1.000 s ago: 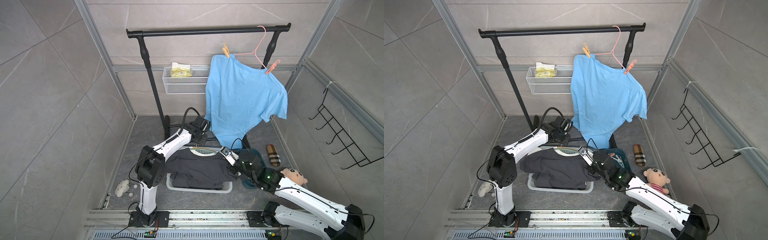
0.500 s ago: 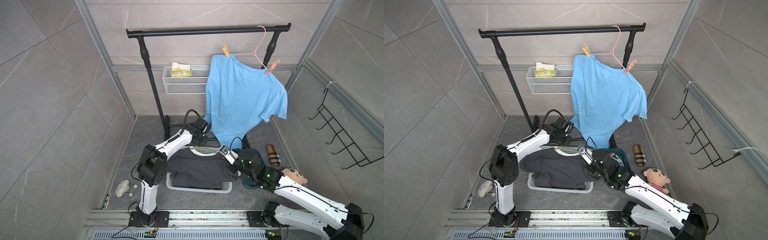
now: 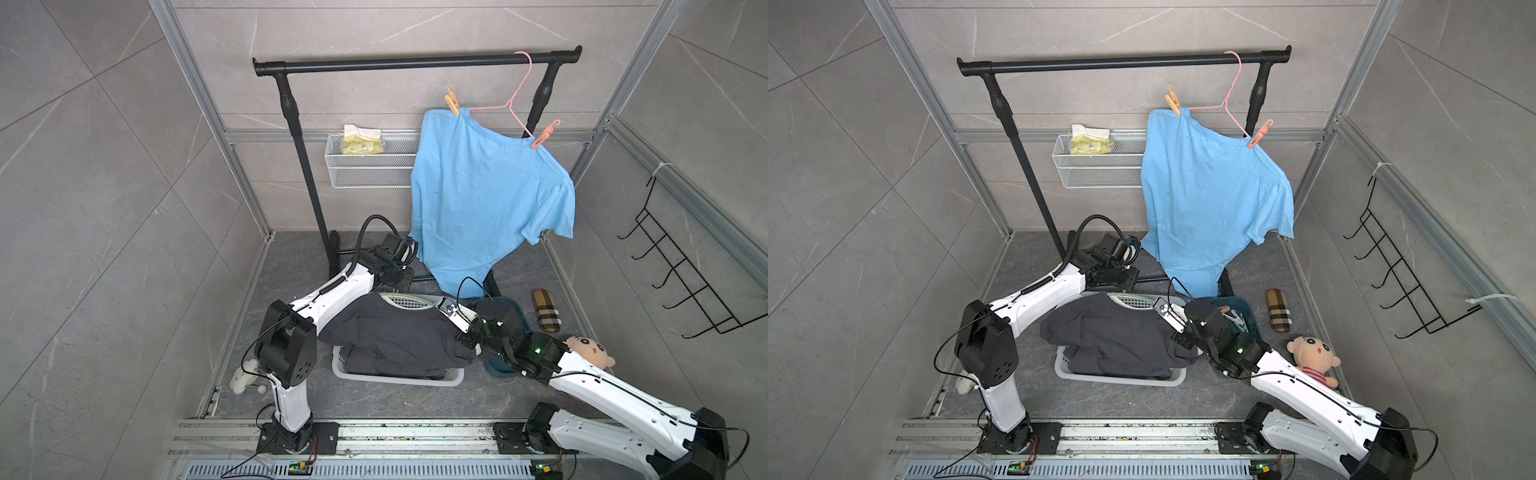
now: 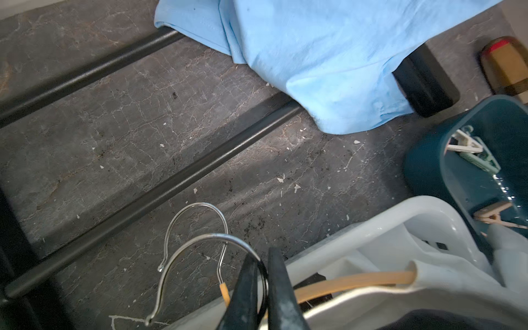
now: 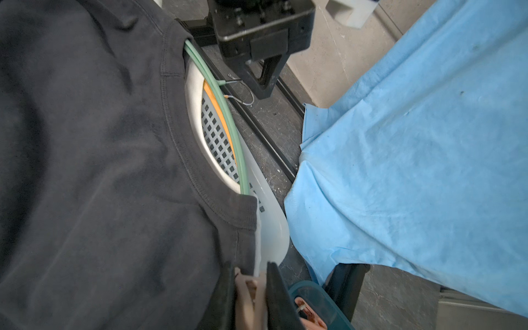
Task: Use clothespins to secure the t-shirt on both sides of the hanger
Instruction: Pick up the hanger from the basket.
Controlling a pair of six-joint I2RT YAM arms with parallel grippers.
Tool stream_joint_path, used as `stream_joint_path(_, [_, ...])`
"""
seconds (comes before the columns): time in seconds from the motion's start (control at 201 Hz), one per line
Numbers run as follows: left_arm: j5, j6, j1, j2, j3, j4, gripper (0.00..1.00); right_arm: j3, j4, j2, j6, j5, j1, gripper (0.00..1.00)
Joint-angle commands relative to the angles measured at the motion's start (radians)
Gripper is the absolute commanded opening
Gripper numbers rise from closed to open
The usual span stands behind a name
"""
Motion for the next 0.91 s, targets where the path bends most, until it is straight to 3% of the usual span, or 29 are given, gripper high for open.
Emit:
stream_joint_path(0.0, [0.052, -0.011, -0.004, -0.082, -0.012, 0.050, 0.00, 0.044, -0.011, 0.003, -0.044, -0.041, -0.020, 0.00])
stream_joint_path(0.204, [0.080, -0.017, -0.003, -0.125, -0.045, 0.080, 0.00, 0.046, 0.021, 0.025, -0.073, -0.110, -0.036, 0.00])
stream_joint_path(0.438, [0.106, -0.023, -0.005, -0.158, -0.068, 0.105, 0.00, 0.019, 0.081, 0.071, -0.132, -0.093, -0.058, 0.00])
stream_joint_path(0.901, [0.112, -0.023, -0.006, -0.191, -0.104, 0.146, 0.00, -0.067, 0.205, 0.077, -0.122, -0.069, -0.070, 0.00])
